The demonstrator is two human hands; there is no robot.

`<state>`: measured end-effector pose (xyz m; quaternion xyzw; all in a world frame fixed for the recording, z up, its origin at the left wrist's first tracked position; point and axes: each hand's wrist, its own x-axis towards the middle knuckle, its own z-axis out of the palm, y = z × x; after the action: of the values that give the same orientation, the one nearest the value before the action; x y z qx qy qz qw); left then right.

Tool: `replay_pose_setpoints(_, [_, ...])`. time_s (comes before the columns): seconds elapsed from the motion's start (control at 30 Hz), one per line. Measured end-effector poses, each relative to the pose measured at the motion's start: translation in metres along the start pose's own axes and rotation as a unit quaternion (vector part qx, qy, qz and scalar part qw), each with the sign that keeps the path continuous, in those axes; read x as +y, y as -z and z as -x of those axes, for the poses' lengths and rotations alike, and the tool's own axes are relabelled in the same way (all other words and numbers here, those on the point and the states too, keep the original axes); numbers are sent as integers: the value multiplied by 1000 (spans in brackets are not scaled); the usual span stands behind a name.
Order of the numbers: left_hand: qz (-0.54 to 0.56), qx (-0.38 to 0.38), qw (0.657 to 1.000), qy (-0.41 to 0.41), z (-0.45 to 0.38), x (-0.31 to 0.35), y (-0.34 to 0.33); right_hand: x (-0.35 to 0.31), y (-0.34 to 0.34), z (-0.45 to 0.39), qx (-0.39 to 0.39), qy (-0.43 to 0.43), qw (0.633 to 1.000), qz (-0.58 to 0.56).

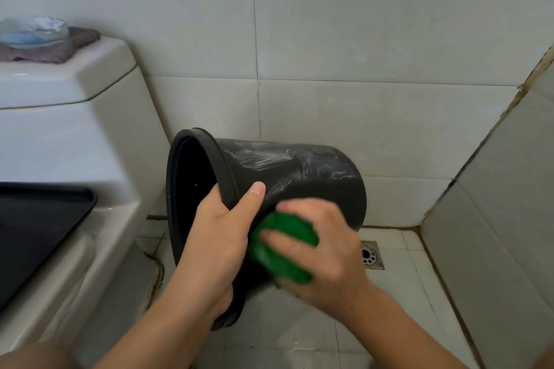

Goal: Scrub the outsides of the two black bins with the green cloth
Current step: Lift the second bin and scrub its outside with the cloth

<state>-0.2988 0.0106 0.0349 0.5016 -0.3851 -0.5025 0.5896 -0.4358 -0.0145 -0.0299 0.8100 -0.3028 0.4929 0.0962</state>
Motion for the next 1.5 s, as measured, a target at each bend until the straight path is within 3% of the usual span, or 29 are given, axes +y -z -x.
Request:
replay_pose_setpoints(0.07, [-5,-20,1000,-8,5,-2,-5,8,5,-15,17,-113,993,-4])
replay_pose_setpoints(0.13, [-11,-25,1000,-8,7,-2,-8,8,7,-22,11,-150,988,-21])
replay_pose_setpoints(0.37, [-29,-21,999,-21,0,2,-1,-22,-2,4,20,-17,999,-37])
replay_pose_setpoints(0.47, [-25,-37,998,-54,3,4,0,-11,4,-6,28,-21,999,-8])
replay_pose_setpoints(0.6, [-41,-73,993,-80,9,5,1,10,15,-19,62,-139,988,30])
replay_pose_setpoints(0.77, [-109,-106,979,-132,16,7,4,51,31,-16,101,-358,928,28])
replay_pose_setpoints(0.83, [-121,-111,976,-145,18,5,-1,42,26,-15,101,-342,934,19])
replay_pose_setpoints(0.97, [-129,-97,973,-164,12,-1,-7,-2,11,-23,84,-191,978,-3])
replay_pose_setpoints(1.07, [-133,-102,973,-158,10,-4,-7,-4,14,-23,85,-123,989,16])
replay_pose_setpoints(1.13, [-134,-91,973,-162,10,-4,-5,10,18,-14,75,-143,986,33])
replay_pose_setpoints(1.27, [-147,-75,972,-166,13,0,-1,47,25,-1,69,-323,943,45])
replay_pose_setpoints(1.33, [-173,-91,961,-195,16,3,-2,52,24,3,73,-356,931,29])
replay_pose_setpoints(1.4, [-184,-102,954,-213,16,2,-7,38,21,0,91,-312,946,16])
replay_pose_setpoints(1.5, [-173,-108,952,-228,12,-2,-10,0,13,-15,104,-179,978,4])
